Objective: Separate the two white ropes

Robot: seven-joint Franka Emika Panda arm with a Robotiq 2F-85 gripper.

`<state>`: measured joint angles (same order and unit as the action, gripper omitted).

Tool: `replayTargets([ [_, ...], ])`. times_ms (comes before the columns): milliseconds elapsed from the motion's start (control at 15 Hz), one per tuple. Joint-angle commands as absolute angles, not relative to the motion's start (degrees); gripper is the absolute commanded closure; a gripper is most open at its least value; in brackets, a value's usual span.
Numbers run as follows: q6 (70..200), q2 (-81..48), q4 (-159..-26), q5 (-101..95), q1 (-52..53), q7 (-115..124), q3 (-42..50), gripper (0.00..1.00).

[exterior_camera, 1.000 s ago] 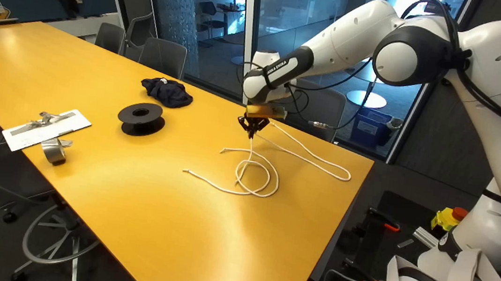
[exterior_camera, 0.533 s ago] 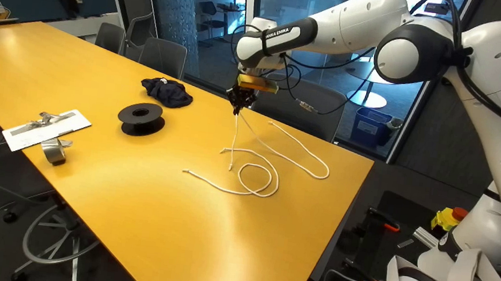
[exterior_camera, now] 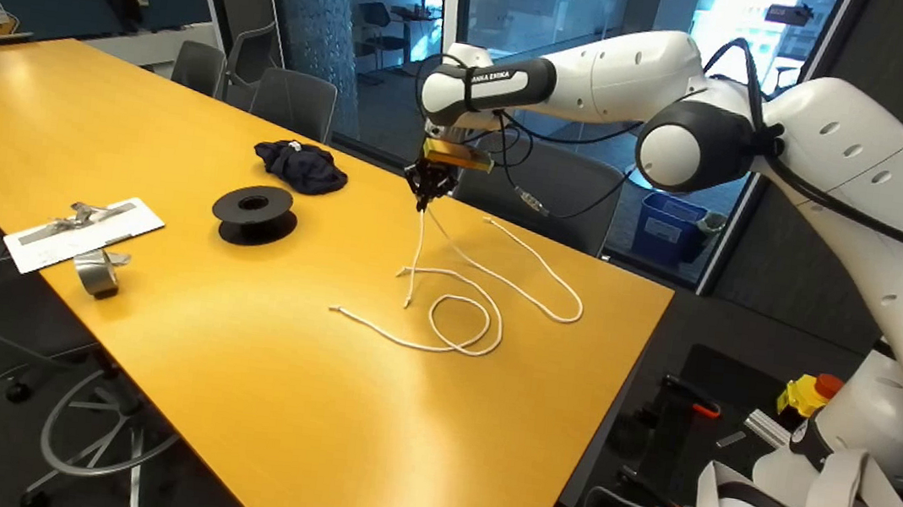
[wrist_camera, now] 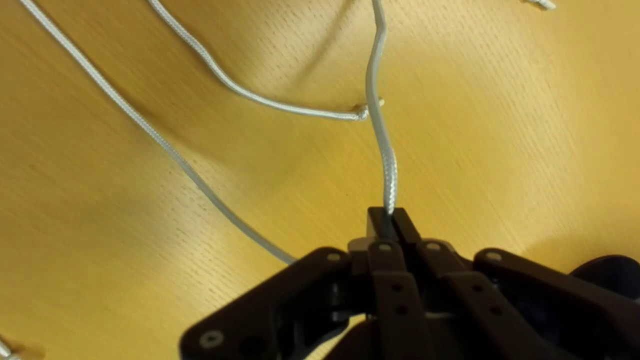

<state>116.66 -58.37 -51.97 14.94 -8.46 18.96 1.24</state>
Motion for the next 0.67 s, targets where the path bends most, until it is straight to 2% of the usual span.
replayTargets([
  [0,111.60,-66.79,-38.88,14.86,-8.45,20.51,0.14,0.99],
  [600,109.05,-74.81,-27.97,14.05,-4.77,22.13,-0.80,0.99],
])
